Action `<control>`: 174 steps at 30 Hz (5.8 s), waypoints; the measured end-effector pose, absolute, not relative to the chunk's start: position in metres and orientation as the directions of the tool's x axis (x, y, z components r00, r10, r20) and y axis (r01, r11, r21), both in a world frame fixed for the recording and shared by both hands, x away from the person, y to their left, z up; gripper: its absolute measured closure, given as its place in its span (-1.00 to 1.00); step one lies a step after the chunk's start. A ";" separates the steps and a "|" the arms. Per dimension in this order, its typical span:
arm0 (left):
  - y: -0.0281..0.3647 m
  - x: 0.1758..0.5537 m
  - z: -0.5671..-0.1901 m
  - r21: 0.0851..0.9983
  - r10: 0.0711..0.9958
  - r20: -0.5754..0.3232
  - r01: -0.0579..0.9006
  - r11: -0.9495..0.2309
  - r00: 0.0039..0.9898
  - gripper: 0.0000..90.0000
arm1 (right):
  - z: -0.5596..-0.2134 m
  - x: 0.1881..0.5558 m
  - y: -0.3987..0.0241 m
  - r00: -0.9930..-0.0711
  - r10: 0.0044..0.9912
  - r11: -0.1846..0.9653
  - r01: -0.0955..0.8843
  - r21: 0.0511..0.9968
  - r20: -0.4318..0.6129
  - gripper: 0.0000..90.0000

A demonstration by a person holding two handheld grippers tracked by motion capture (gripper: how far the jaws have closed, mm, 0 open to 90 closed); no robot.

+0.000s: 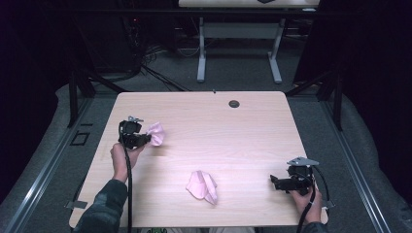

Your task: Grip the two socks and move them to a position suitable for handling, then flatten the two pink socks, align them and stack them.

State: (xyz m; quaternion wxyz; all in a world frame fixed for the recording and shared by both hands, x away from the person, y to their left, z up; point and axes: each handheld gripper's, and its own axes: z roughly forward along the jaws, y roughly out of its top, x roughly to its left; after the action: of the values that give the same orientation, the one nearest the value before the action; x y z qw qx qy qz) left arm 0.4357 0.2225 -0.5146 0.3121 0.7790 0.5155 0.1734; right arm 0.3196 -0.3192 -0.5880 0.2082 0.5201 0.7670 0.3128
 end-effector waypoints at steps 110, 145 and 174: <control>0.235 0.297 -0.552 0.663 0.897 -0.035 0.682 -0.309 0.441 -1.00 | -0.534 0.300 -0.265 -0.484 0.872 0.312 0.670 0.674 0.077 -0.97; 0.247 0.297 -0.569 0.650 0.913 -0.054 0.709 -0.275 0.404 -1.00 | -0.494 0.274 -0.087 -0.808 0.589 0.580 0.447 0.681 0.029 -0.61; 0.252 0.292 -0.572 0.652 0.912 -0.068 0.710 -0.266 0.404 -1.00 | -0.561 0.303 -0.032 -0.811 0.585 0.693 0.500 0.519 0.001 0.59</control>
State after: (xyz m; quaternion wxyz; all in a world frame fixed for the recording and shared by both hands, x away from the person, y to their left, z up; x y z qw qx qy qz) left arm 0.2921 0.2523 -0.5716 0.3095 0.7785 0.5210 0.1635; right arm 0.3026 -0.0321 -0.5608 0.0826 0.2962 0.9163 0.2565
